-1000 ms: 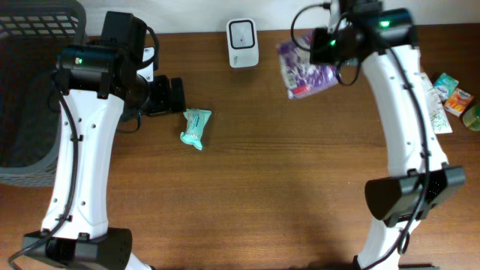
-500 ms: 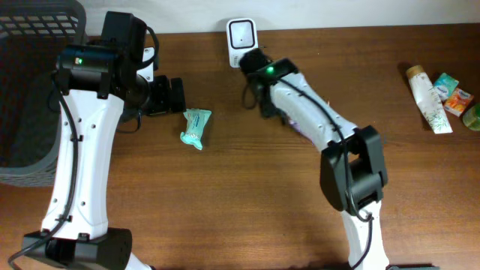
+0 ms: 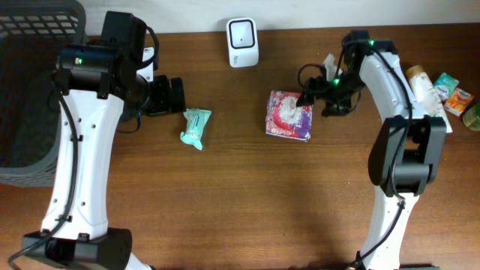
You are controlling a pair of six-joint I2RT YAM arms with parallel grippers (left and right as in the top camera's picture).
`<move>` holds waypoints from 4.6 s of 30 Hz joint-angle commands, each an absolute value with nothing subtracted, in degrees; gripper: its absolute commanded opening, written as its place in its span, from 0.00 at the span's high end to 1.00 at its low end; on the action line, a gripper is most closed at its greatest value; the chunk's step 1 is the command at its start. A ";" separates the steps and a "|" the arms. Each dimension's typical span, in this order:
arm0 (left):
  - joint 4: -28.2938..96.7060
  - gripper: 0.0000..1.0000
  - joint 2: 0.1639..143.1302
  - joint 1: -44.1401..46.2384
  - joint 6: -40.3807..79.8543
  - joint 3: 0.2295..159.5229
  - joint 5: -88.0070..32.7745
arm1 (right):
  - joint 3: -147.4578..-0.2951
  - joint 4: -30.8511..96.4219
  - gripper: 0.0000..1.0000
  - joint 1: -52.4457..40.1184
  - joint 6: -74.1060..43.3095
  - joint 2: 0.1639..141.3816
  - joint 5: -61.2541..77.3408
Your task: Scan the item barcode
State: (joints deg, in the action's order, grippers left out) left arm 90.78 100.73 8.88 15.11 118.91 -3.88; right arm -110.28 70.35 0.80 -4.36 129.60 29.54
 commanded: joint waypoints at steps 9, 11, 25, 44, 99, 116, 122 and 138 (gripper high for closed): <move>90.72 0.01 100.60 9.10 14.24 119.07 -3.64 | -100.36 56.12 0.93 -1.98 -7.60 128.90 40.47; 90.72 0.01 100.60 9.10 14.24 119.07 -3.64 | -105.01 56.23 0.96 -2.20 -7.60 128.55 47.51; 90.70 0.01 100.60 9.10 14.24 119.07 -3.64 | -121.16 12.95 0.96 -15.94 -28.51 134.85 20.49; 90.72 0.01 100.60 9.10 14.24 119.07 -3.64 | -121.19 53.39 0.96 18.63 -30.50 128.99 14.70; 90.72 0.01 100.60 9.10 14.24 119.07 -3.64 | -119.50 58.48 0.75 -32.38 -34.24 138.67 16.32; 90.72 0.01 100.60 9.10 14.24 119.07 -3.64 | -122.10 78.54 0.41 -32.38 -24.45 136.44 -28.34; 90.72 0.01 100.60 9.10 14.24 119.07 -3.66 | -112.97 69.30 0.41 -33.06 -24.23 136.44 -32.80; 90.72 0.01 100.60 9.10 14.24 119.07 -3.66 | -121.75 72.82 0.91 -27.49 -19.00 136.42 -12.53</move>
